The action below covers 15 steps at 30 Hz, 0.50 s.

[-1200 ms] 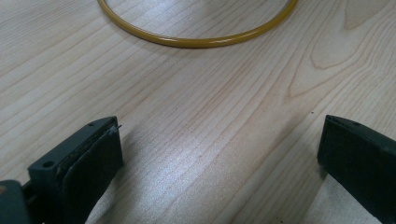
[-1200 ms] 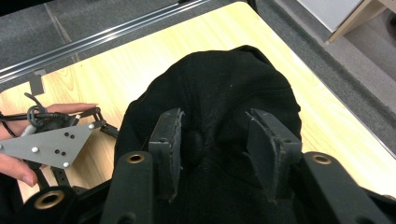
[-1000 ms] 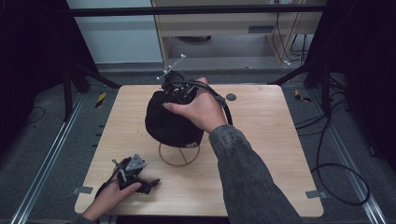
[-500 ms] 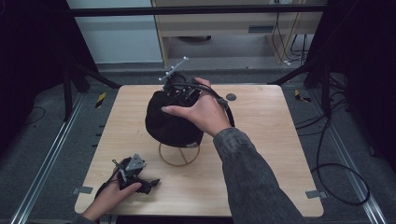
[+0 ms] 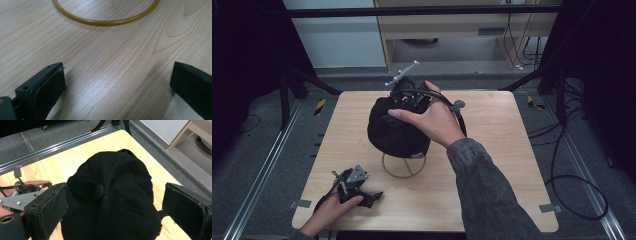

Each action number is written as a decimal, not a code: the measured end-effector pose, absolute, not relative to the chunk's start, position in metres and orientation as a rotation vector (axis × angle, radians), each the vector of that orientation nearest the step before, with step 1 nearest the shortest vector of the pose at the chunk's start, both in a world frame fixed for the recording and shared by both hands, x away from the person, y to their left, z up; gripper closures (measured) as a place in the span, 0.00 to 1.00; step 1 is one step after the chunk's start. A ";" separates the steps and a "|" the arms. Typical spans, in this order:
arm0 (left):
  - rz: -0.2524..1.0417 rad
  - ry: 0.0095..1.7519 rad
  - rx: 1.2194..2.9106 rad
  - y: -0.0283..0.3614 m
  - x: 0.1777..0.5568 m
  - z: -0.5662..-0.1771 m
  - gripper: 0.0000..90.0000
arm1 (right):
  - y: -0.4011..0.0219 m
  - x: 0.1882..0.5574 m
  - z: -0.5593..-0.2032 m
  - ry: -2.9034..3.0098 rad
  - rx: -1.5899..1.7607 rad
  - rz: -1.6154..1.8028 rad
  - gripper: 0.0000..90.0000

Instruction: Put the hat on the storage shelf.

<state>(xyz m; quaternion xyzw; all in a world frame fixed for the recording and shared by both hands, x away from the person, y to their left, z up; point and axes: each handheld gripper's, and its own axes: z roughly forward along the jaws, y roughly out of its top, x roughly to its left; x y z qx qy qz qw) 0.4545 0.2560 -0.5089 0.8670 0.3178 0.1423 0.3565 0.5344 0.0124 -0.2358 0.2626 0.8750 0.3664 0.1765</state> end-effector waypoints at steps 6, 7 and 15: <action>0.368 0.820 2.239 0.256 0.454 -0.509 0.00 | 0.007 0.531 -0.234 2.461 0.742 1.049 0.07; 0.368 0.820 2.239 0.256 0.454 -0.509 0.00 | 0.006 0.530 -0.234 2.456 0.748 1.053 0.07; 0.367 0.820 2.239 0.256 0.454 -0.509 0.00 | -0.004 0.526 -0.232 2.424 0.746 1.070 0.07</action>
